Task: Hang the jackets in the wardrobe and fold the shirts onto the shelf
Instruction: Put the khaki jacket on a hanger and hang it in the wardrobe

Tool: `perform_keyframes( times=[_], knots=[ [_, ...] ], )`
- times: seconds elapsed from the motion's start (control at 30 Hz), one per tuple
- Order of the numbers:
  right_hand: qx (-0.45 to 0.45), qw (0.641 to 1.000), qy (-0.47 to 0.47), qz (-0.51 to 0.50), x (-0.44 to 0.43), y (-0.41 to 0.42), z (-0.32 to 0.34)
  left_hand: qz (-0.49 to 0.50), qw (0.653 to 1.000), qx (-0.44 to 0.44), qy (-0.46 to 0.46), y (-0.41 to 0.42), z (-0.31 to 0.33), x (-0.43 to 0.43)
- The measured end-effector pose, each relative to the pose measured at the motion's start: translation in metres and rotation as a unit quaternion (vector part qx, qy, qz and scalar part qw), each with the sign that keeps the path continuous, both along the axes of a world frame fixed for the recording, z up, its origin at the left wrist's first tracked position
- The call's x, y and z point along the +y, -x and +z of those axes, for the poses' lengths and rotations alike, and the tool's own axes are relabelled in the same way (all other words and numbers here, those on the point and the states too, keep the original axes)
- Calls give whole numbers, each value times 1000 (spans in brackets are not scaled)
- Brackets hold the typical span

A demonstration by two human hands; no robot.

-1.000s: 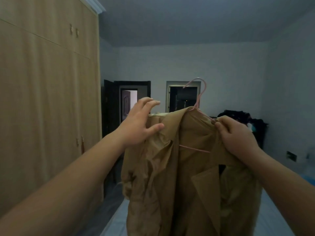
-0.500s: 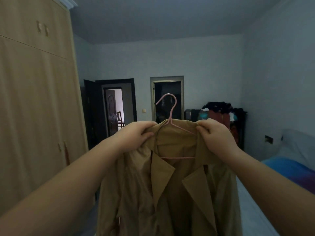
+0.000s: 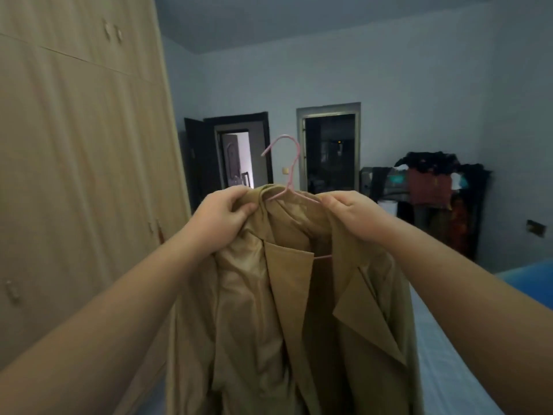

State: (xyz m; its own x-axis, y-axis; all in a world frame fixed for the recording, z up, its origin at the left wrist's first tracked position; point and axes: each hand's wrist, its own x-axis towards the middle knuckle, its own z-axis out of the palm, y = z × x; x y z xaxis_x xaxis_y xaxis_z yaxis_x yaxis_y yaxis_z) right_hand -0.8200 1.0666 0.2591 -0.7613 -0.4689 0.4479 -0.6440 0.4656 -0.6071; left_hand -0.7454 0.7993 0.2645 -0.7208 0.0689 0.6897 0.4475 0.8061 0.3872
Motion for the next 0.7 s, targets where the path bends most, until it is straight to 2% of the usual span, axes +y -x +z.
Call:
perform_keyframes(
  times=[0.07, 0.13, 0.23, 0.3, 0.53, 0.63, 0.7],
  knots=[
    [-34, 997, -14, 63, -9, 2, -1, 46, 999, 12, -13, -12, -4, -17],
    [-28, 996, -19, 84, -20, 2, -4, 78, 997, 5, -29, -27, -8, -35],
    [72, 990, -105, 54, -44, 0, -6, 88, 995, -2, -53, -58, -7, -58],
    [106, 985, -123, 51, -63, -8, -4, 89, 994, -5, -63, -79, -4, -71],
    [227, 968, -75, 74, -144, -65, 26, 137, 990, -7, -11, -161, 14, -119],
    [289, 955, -35, 58, -192, -99, 35, 214, 975, 3, 56, -213, 19, -163],
    [302, 951, -11, 63, -229, -129, 39, 275, 959, -15, 63, -256, 18, -203]
  ],
)
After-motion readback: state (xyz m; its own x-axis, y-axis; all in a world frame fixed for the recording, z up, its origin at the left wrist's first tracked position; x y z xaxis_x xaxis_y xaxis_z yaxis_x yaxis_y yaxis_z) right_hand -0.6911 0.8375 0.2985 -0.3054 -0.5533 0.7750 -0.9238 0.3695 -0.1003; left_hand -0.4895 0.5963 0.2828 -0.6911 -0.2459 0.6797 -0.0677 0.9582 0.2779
